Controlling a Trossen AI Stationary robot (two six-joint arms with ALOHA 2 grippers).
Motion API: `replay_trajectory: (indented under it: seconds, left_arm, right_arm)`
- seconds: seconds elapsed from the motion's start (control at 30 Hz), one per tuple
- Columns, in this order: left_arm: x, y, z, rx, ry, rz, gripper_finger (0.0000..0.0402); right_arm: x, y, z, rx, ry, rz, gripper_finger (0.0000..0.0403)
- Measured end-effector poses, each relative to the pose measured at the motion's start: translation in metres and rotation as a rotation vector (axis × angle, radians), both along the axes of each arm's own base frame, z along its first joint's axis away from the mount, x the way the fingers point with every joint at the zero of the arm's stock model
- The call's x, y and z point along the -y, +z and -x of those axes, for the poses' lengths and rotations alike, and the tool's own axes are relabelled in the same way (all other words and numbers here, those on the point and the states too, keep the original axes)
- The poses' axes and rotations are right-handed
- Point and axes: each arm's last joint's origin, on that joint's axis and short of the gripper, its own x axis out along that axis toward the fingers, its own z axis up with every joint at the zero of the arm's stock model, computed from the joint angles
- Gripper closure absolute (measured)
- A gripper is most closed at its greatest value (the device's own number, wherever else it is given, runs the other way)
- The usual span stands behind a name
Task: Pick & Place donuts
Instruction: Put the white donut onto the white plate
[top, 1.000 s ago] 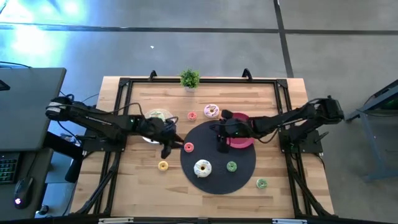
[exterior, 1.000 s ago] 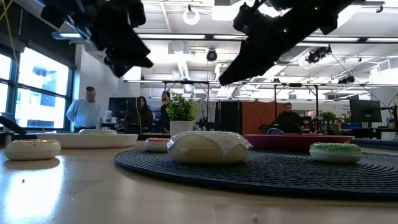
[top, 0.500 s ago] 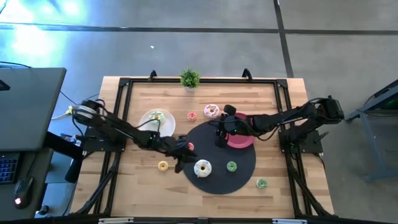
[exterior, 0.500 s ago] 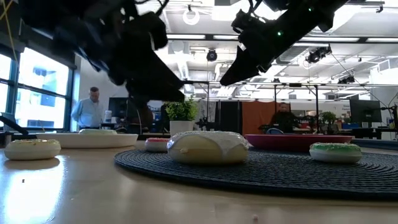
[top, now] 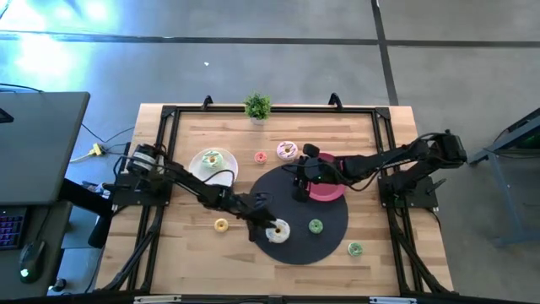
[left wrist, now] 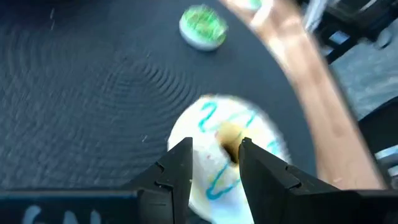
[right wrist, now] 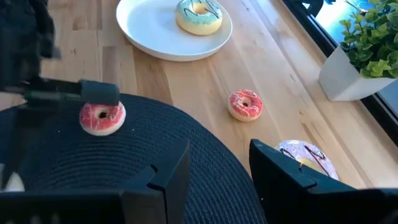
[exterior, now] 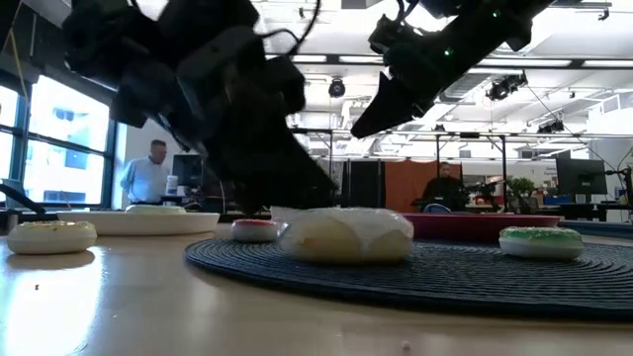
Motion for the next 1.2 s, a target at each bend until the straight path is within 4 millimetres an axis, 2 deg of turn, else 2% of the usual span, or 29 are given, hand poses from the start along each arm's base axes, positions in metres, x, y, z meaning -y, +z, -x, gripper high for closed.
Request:
replay_trajectory:
  seconds: [0.27,0.37,0.53,0.63,0.7,0.83,0.93,1.1,1.2]
  left_arm:
    - [0.003,0.001,-0.013,-0.116,-0.03,-0.111,0.0285]
    - [0.003,0.004,-0.016,-0.122,-0.036,-0.138,0.031]
    - [0.004,0.007,-0.019,-0.118,-0.055,-0.114,0.0389]
    - [0.004,0.016,-0.017,-0.124,-0.069,-0.097,0.0386]
    - [0.003,0.029,-0.012,-0.132,-0.073,-0.097,0.0386]
    - [-0.006,0.067,0.012,-0.193,-0.018,-0.169,0.0397]
    - [-0.017,0.097,0.039,-0.243,0.081,-0.258,0.0395]
    - [-0.04,0.146,0.101,-0.305,0.31,-0.392,0.0399]
    - [-0.055,0.164,0.137,-0.305,0.485,-0.452,0.0399]
  right_arm:
    - [-0.001,0.0,0.0,-0.006,0.019,-0.014,0.0247]
    - [-0.001,0.0,0.0,-0.006,0.019,-0.014,0.0247]
    - [-0.001,0.0,0.0,-0.006,0.019,-0.014,0.0247]
    - [-0.001,0.0,0.0,-0.006,0.019,-0.014,0.0247]
    - [-0.001,-0.001,0.0,-0.007,0.02,-0.014,0.0247]
    - [-0.001,-0.001,0.001,-0.015,0.028,-0.02,0.0247]
    - [-0.001,-0.001,0.001,-0.015,0.03,-0.026,0.0247]
    - [-0.001,-0.001,0.001,-0.003,0.002,-0.064,0.0247]
    - [-0.002,-0.001,0.001,-0.004,0.007,-0.067,0.0247]
